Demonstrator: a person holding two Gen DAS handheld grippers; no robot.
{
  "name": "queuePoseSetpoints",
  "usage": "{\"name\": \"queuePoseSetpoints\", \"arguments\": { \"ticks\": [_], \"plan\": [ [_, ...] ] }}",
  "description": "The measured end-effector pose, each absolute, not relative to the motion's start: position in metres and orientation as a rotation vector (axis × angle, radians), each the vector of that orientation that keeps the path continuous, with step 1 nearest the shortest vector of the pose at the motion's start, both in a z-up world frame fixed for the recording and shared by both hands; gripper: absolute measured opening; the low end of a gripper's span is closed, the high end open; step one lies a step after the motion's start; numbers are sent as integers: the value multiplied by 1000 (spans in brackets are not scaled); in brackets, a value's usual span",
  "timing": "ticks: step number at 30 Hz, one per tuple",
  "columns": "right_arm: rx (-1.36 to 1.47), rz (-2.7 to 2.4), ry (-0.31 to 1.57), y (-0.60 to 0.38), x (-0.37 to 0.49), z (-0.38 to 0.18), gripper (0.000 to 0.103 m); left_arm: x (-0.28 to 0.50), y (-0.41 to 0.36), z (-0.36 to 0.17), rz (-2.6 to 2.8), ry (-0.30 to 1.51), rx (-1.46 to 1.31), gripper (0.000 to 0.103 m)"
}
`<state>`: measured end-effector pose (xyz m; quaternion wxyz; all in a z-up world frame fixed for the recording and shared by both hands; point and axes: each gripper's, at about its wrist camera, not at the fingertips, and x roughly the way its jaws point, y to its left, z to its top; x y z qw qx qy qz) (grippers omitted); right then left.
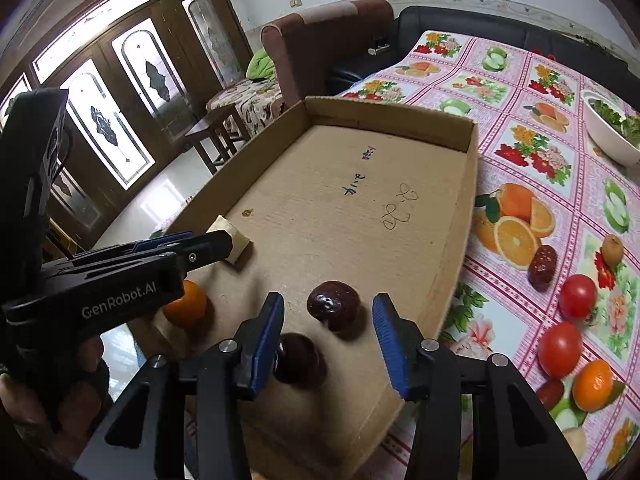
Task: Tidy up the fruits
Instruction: 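Open the left tool to drop the cube while the right tool releases the plum in the box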
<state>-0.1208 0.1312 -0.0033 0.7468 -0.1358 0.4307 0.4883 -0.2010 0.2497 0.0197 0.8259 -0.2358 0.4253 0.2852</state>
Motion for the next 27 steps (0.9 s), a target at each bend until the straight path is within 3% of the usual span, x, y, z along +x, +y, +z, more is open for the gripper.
{"name": "queuePoseSetpoints", "arguments": {
  "ticks": [12, 27],
  "plan": [
    [-130, 982, 878, 33, -97, 39, 48, -194, 204, 47, 507, 868, -466, 35],
    [27, 737, 895, -102, -57, 33, 50, -163, 108, 54, 286, 917, -384, 35]
  ]
}}
